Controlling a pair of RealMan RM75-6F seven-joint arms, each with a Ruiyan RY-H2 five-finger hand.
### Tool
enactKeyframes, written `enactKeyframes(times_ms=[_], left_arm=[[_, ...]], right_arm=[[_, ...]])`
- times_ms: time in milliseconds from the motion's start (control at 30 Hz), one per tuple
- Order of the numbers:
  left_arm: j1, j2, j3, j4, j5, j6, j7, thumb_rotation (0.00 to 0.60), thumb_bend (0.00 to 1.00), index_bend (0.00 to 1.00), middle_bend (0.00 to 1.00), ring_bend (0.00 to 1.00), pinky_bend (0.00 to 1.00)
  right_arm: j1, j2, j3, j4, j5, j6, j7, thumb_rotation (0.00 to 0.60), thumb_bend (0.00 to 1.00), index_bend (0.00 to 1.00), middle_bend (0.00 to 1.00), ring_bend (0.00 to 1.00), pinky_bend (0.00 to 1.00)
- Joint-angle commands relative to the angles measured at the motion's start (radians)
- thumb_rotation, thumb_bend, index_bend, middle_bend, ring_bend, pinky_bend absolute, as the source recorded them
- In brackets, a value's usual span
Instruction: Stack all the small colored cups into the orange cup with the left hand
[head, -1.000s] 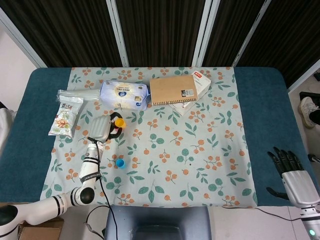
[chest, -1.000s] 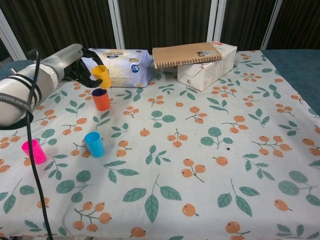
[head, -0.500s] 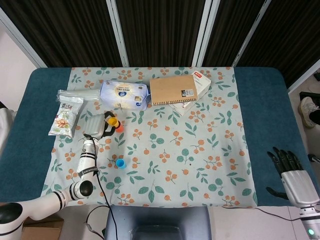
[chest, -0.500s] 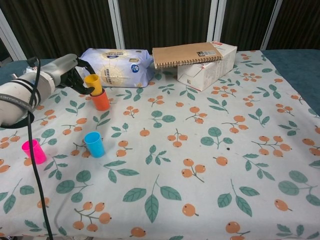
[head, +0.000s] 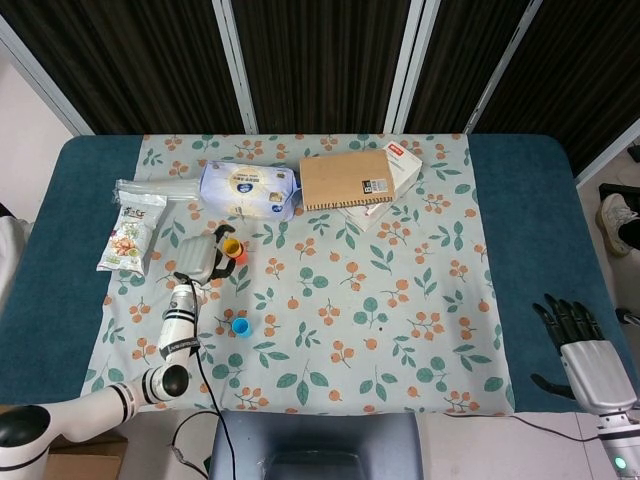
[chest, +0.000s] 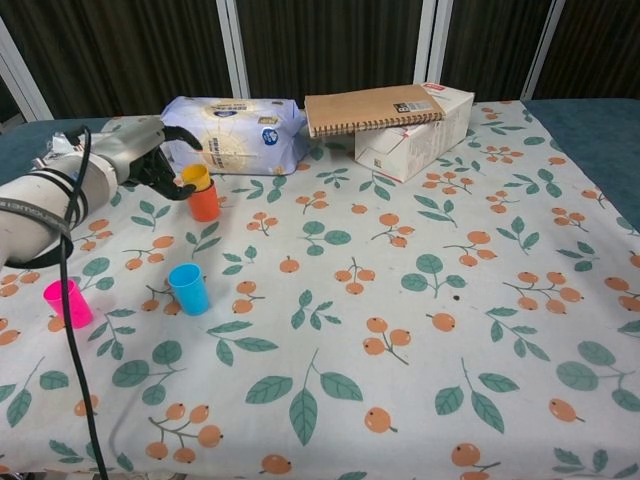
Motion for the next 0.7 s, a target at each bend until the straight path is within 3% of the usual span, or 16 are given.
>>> enactKeyframes(times_ms=[33,233,367,500,700], left_arm=[[0.019,0.037,0.013,-0.079,0.032,0.032,0.004,0.600,0.37,0.00,1.00,1.00,1.00],[0.116,0.186,0.085,-0.376,0.158,0.133,-0.014,0.600,0.37,0.00,1.00,1.00,1.00],[0.203,0.284,0.178,-0.570,0.265,0.198,-0.031,0.600,0.37,0.06,1.00,1.00,1.00],[0.244,0.307,0.252,-0.636,0.321,0.220,-0.013,0.600,0.36,0.10,1.00,1.00,1.00],[0.273,0.250,0.321,-0.608,0.360,0.230,0.027,0.600,0.36,0.14,1.00,1.00,1.00]], right_arm=[[0.000,0.000,0.000,0.000,0.001,0.000,0.000,0.600,0.21,0.00,0.00,0.00,0.00],[0.000,0.001,-0.002,-0.002,-0.003,0.000,0.001,0.600,0.21,0.00,0.00,0.00,0.00],[0.000,-0.001,-0.007,-0.003,-0.011,0.000,0.000,0.600,0.21,0.00,0.00,0.00,0.00],[0.003,-0.005,-0.016,-0.003,-0.023,-0.009,-0.008,0.600,0.21,0.00,0.00,0.00,0.00],[0.004,-0.003,-0.024,-0.005,-0.037,-0.009,-0.006,0.600,0.21,0.00,0.00,0.00,0.00]])
